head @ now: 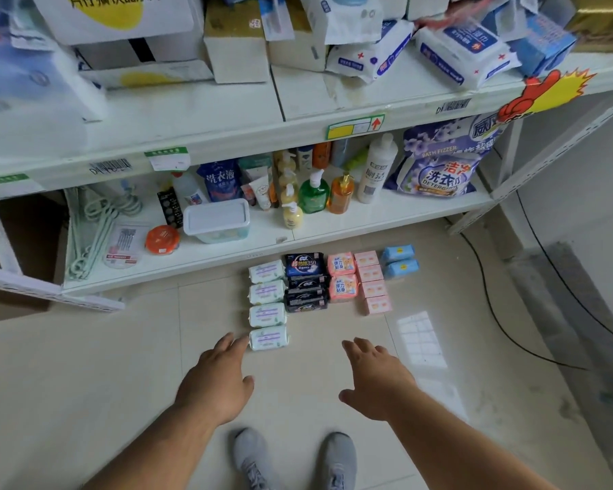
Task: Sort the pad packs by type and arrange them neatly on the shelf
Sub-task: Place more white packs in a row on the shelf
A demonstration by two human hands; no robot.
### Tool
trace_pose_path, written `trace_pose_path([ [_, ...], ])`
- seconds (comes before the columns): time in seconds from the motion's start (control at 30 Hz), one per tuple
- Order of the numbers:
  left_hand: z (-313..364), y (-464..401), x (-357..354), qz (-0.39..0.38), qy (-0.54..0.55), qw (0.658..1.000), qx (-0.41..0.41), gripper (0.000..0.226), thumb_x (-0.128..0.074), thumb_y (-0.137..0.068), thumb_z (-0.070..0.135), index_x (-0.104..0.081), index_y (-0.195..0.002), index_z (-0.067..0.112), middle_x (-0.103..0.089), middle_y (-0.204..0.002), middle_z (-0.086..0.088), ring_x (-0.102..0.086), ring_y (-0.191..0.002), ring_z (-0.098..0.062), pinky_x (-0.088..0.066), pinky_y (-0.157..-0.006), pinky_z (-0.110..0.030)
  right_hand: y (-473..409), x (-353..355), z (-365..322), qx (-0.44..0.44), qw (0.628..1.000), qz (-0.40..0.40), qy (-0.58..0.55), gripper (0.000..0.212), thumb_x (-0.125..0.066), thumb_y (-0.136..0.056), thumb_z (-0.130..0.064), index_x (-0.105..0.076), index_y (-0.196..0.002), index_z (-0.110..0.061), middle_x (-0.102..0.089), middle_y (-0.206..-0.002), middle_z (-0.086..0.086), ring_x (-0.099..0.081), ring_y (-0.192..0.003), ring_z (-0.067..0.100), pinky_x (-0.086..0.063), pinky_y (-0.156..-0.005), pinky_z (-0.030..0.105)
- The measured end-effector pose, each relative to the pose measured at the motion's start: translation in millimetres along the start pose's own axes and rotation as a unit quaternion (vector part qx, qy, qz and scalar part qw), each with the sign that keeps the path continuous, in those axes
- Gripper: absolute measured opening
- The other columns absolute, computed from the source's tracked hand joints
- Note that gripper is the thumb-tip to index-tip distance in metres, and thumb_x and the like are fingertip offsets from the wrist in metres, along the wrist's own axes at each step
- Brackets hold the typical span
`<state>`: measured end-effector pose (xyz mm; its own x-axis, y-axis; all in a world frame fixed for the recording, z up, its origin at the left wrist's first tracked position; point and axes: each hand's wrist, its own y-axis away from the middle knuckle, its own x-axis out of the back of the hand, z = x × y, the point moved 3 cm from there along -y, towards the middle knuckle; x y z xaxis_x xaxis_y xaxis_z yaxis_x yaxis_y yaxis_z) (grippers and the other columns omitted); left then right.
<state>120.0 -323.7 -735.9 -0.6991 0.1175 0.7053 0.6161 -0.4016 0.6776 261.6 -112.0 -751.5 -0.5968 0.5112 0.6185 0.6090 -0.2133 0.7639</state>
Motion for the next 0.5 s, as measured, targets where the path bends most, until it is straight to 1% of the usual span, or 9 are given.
trace_pose_path([
  [0.1,-11.8,-14.3,-1.3,0.001,0.001,1.0,-0.009,0.066,-0.051,-0.095,0.037,-0.02,-0.153,0.031,-0.012,-0.163,0.008,-0.03,-0.141,-0.02,-0.038,-0.107,-0.033,-11.1,-3.2,-7.9,-0.001,1.0,0.0,0.0,0.085,-0.064,-0.089,-0.047,-0.019,-0.156,-0.022,-0.026,-0.16,0.001,-0.037,-0.14,0.029,-0.038,-0.112,0.041],
  [0.27,-35.9,-42.9,-2.4,0.017,0.024,0.999,-0.038,0.06,-0.052,-0.095,0.032,-0.028,-0.149,0.032,-0.024,-0.156,0.012,-0.037,-0.135,-0.017,-0.042,-0.101,-0.031,-35.8,-11.2,-27.8,0.005,1.0,-0.008,0.015,0.089,-0.063,-0.09,-0.049,-0.012,-0.159,-0.024,-0.021,-0.163,-0.001,-0.033,-0.143,0.027,-0.035,-0.114,0.039],
  [0.4,-62.9,-79.0,-11.3,0.023,0.024,0.998,-0.056,0.056,-0.054,-0.094,0.029,-0.033,-0.146,0.033,-0.028,-0.153,0.013,-0.04,-0.132,-0.017,-0.043,-0.1,-0.031,-67.9,-24.8,-46.1,0.018,1.0,-0.006,0.02,0.091,-0.063,-0.09,-0.05,-0.01,-0.16,-0.025,-0.017,-0.165,-0.002,-0.03,-0.145,0.025,-0.034,-0.116,0.038],
  [0.5,-85.1,-117.6,-25.6,0.031,0.012,0.998,-0.061,0.059,-0.055,-0.094,0.028,-0.033,-0.148,0.031,-0.028,-0.154,0.012,-0.041,-0.132,-0.018,-0.043,-0.102,-0.033,-105.9,-40.6,-58.7,0.035,0.999,0.004,0.022,0.092,-0.064,-0.089,-0.05,-0.01,-0.16,-0.026,-0.017,-0.165,-0.002,-0.03,-0.145,0.026,-0.033,-0.116,0.038],
])
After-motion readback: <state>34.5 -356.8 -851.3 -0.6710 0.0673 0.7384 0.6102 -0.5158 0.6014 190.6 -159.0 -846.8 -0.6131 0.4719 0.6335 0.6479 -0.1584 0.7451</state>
